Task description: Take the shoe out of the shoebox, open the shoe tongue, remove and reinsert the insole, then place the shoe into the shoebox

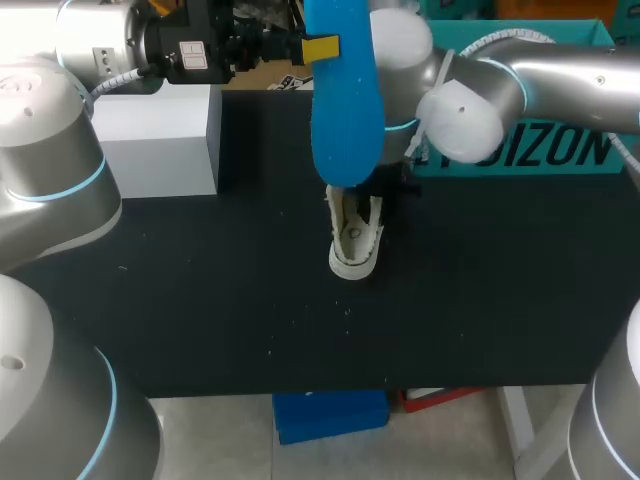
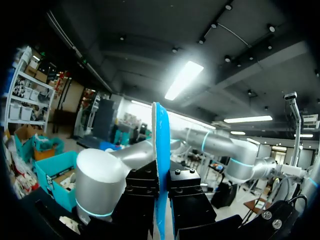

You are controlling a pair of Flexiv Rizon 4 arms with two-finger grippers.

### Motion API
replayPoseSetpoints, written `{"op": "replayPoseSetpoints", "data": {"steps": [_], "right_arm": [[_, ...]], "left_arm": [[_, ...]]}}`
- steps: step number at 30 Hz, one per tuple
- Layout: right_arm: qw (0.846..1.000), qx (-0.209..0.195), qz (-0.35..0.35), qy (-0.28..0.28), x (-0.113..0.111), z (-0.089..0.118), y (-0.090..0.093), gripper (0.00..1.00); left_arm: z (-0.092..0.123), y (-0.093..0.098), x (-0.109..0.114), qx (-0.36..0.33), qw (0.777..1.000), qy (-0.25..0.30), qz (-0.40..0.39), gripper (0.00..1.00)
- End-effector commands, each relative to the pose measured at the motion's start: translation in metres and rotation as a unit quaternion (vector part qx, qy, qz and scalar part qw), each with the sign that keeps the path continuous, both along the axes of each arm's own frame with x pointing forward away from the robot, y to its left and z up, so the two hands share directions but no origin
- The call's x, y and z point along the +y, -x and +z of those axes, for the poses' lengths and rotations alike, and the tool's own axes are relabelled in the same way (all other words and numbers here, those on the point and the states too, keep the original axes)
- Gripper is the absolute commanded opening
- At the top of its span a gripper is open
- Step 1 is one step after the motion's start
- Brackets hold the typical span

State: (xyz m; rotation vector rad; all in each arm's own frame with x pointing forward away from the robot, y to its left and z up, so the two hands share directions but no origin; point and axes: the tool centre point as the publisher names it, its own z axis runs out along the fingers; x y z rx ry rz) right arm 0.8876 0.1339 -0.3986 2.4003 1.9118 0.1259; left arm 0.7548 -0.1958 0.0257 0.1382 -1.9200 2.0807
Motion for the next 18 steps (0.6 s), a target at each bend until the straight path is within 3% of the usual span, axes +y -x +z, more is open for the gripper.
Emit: {"op": "replayPoseSetpoints", "data": {"steps": [1, 10, 14, 18], "right_arm": [[0.999, -0.014, 0.000, -0.052, -0.018, 0.019, 0.010, 1.00], [0.976, -0.055, 0.040, -0.207, -0.023, 0.059, 0.013, 1.00], [0.951, -0.081, 0.088, -0.286, -0.022, 0.078, 0.012, 1.00], [0.948, -0.089, 0.110, -0.285, -0.022, 0.085, 0.012, 1.00]], "left_arm": [[-0.001, 0.001, -0.001, 0.000, 1.000, 0.000, 0.002, 0.00], [-0.001, 0.001, -0.001, 0.000, 1.000, 0.000, 0.002, 0.00], [-0.001, 0.001, -0.001, 0.000, 1.000, 0.000, 0.002, 0.00], [-0.001, 0.001, -0.001, 0.000, 1.000, 0.000, 0.002, 0.00]]}}
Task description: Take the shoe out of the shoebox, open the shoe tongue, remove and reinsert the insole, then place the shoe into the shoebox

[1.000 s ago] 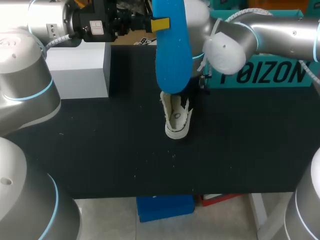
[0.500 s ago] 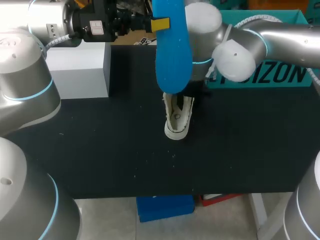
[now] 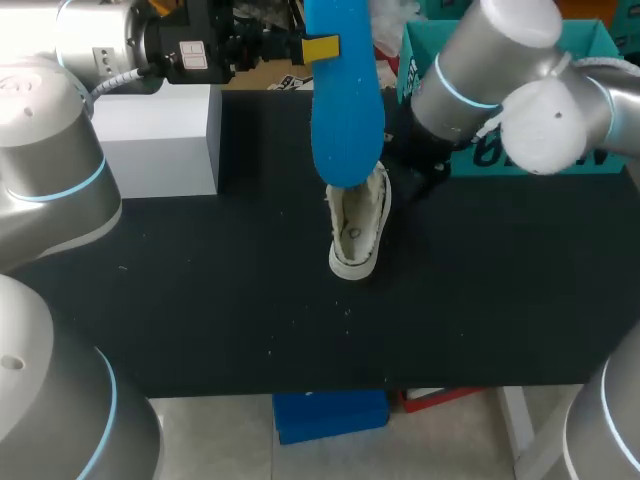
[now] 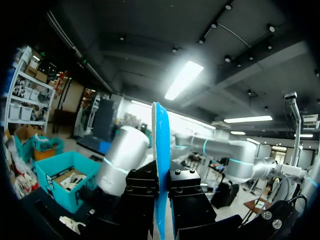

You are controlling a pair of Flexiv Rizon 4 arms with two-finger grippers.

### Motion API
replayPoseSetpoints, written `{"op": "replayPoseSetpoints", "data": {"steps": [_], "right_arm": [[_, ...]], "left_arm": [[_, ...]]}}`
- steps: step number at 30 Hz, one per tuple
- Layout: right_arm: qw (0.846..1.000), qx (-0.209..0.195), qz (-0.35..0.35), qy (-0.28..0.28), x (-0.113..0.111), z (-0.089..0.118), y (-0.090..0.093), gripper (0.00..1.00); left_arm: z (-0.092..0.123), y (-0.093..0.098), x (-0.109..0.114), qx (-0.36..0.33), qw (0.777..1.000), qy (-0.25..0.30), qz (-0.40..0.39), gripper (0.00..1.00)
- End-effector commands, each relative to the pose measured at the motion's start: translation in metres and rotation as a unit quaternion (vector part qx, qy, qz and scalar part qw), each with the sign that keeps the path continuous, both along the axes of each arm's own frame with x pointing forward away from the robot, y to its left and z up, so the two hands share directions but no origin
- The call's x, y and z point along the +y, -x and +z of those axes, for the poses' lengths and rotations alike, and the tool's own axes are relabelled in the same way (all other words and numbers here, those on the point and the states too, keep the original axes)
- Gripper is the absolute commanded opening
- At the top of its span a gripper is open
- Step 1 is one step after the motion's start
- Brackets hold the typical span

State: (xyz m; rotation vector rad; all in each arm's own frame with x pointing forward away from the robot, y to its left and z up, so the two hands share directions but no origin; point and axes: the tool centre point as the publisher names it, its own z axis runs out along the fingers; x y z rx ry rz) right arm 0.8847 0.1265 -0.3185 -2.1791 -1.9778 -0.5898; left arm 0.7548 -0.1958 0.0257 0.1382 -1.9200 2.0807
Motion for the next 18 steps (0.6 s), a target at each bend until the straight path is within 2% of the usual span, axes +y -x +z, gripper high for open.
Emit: {"op": "replayPoseSetpoints", "data": {"steps": [1, 13, 14, 15, 18], "right_arm": [[0.992, -0.032, 0.040, -0.113, -0.014, 0.005, 0.009, 1.00], [0.992, -0.032, 0.040, -0.113, -0.014, 0.005, 0.009, 1.00], [0.990, -0.031, 0.034, -0.135, -0.016, 0.006, 0.011, 1.00], [0.981, -0.044, 0.030, -0.185, -0.019, 0.010, 0.011, 1.00], [0.977, -0.049, 0.029, -0.206, -0.024, 0.015, 0.011, 1.00]], "left_arm": [[-0.001, 0.001, -0.001, 0.000, 1.000, 0.000, 0.002, 0.00], [-0.001, 0.001, -0.001, 0.000, 1.000, 0.000, 0.002, 0.00], [-0.001, 0.001, -0.001, 0.000, 1.000, 0.000, 0.002, 0.00], [-0.001, 0.001, -0.001, 0.000, 1.000, 0.000, 0.002, 0.00], [-0.001, 0.001, -0.001, 0.000, 1.000, 0.000, 0.002, 0.00]]}}
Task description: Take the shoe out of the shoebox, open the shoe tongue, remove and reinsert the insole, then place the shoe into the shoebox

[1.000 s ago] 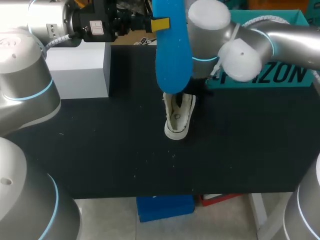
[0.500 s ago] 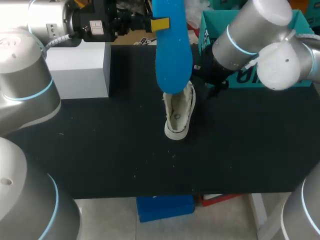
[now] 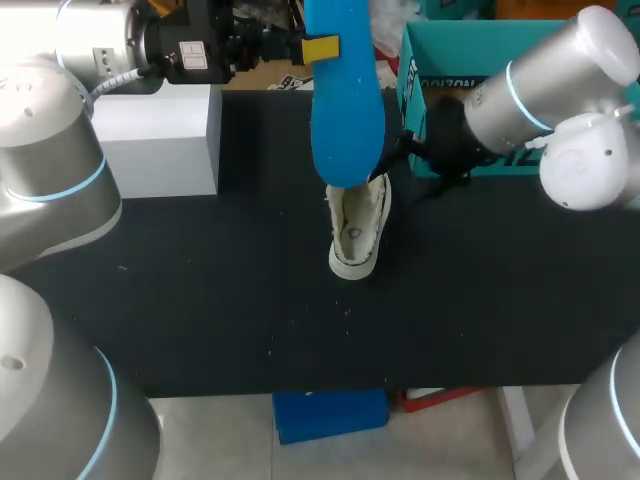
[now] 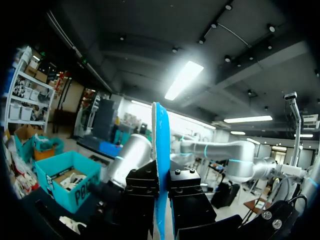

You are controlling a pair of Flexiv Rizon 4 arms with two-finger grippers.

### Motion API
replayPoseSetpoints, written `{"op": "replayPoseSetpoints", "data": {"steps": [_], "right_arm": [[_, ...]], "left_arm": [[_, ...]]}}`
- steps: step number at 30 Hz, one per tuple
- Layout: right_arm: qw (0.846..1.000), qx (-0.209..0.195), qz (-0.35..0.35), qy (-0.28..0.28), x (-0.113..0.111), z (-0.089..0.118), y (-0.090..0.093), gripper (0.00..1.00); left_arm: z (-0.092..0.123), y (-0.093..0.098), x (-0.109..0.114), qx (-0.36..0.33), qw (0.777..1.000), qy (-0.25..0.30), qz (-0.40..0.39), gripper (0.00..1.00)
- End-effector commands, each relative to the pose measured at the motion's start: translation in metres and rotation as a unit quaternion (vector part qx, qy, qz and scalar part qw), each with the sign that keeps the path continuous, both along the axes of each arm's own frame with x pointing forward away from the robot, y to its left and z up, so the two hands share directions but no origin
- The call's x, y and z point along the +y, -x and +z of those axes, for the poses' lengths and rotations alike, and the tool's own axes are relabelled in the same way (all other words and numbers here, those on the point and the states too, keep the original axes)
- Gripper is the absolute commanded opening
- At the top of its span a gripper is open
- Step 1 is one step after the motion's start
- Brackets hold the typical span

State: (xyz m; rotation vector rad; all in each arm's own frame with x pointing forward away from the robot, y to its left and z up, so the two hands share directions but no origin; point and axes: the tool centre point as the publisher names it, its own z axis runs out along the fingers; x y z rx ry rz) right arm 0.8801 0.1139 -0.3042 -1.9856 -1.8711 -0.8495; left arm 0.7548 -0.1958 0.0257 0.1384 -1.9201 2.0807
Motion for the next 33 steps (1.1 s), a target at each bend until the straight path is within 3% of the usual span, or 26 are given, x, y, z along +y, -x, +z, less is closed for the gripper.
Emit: {"op": "replayPoseSetpoints", "data": {"steps": [1, 15, 29, 33], "right_arm": [[0.994, -0.025, 0.003, -0.106, -0.014, 0.004, 0.005, 1.00], [0.969, -0.066, 0.002, -0.237, -0.022, 0.028, -0.001, 1.00], [0.960, -0.079, 0.013, -0.269, -0.025, 0.047, 0.004, 1.00], [0.950, -0.084, 0.033, -0.299, -0.023, 0.052, 0.005, 1.00]], "left_arm": [[-0.001, 0.001, -0.001, 0.000, 1.000, 0.000, 0.002, 0.00], [-0.001, 0.001, -0.001, 0.000, 1.000, 0.000, 0.002, 0.00], [-0.001, 0.001, -0.001, 0.000, 1.000, 0.000, 0.002, 0.00], [-0.001, 0.001, -0.001, 0.000, 1.000, 0.000, 0.002, 0.00]]}}
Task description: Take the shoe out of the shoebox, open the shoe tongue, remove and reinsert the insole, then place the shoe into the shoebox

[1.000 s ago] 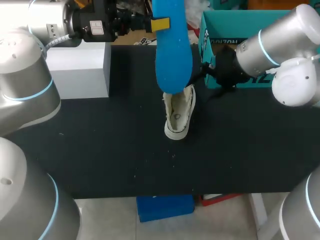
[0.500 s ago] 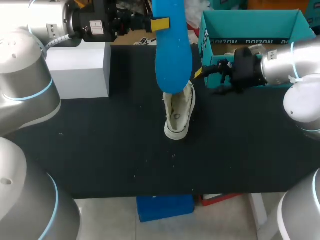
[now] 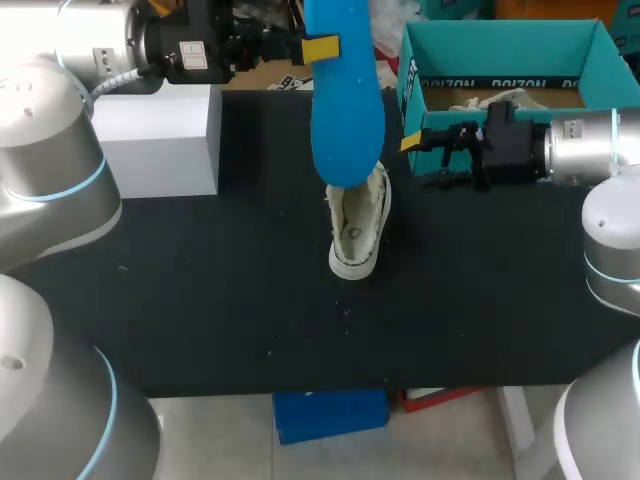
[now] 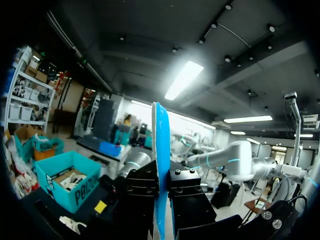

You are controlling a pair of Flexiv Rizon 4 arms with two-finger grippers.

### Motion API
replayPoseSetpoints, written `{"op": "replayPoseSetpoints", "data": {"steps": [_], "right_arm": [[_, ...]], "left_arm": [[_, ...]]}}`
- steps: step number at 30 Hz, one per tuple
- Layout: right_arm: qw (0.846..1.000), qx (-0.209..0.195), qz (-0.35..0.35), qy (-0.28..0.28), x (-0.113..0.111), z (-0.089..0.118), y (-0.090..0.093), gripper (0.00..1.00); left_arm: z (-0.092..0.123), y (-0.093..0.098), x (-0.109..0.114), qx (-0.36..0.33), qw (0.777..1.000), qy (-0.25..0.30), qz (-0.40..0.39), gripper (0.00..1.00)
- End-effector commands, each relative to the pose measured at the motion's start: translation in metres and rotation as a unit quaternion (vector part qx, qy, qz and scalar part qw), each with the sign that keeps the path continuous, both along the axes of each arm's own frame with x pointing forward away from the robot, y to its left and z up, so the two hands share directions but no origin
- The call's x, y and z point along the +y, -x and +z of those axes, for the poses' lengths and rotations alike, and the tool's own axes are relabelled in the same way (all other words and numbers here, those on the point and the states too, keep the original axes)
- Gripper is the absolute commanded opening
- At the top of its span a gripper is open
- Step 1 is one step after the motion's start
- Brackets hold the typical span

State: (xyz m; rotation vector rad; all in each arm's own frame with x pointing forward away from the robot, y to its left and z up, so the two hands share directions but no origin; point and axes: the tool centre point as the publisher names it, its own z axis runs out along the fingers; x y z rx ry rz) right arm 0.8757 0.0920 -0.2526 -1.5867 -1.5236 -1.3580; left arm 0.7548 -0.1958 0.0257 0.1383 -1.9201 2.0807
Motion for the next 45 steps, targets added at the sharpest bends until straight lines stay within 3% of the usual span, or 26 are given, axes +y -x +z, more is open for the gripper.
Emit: {"op": "replayPoseSetpoints", "data": {"steps": [1, 7, 10, 14, 19, 22, 24, 25, 45], "right_arm": [[0.999, -0.011, 0.018, -0.031, -0.001, 0.001, 0.001, 1.00], [0.998, -0.026, 0.049, -0.023, 0.004, 0.004, 0.003, 1.00], [0.998, -0.026, 0.049, -0.023, 0.004, 0.004, 0.003, 1.00], [0.998, -0.026, 0.049, -0.023, 0.004, 0.004, 0.003, 1.00], [0.998, -0.026, 0.049, -0.023, 0.004, 0.004, 0.003, 1.00], [0.998, -0.026, 0.049, -0.023, 0.004, 0.004, 0.003, 1.00], [0.998, -0.026, 0.049, -0.023, 0.004, 0.004, 0.003, 1.00], [0.998, -0.026, 0.049, -0.023, 0.004, 0.004, 0.003, 1.00], [0.998, -0.026, 0.049, -0.023, 0.004, 0.004, 0.003, 1.00]], "left_arm": [[-0.001, 0.001, -0.001, 0.000, 1.000, 0.000, 0.002, 0.00], [-0.001, 0.001, -0.001, 0.000, 1.000, 0.000, 0.002, 0.00], [-0.001, 0.011, -0.004, -0.156, 0.988, 0.017, -0.007, 0.00], [-0.014, 0.034, -0.004, -0.342, 0.939, 0.035, -0.017, 0.00], [-0.045, 0.064, -0.001, -0.475, 0.877, 0.047, -0.049, 0.00], [-0.061, 0.075, 0.002, -0.465, 0.882, 0.045, -0.066, 0.00], [-0.067, 0.076, 0.002, -0.434, 0.897, 0.039, -0.067, 0.00], [-0.068, 0.074, 0.000, -0.390, 0.918, 0.034, -0.057, 0.00], [-0.068, 0.074, 0.000, -0.390, 0.918, 0.034, -0.057, 0.00]]}}
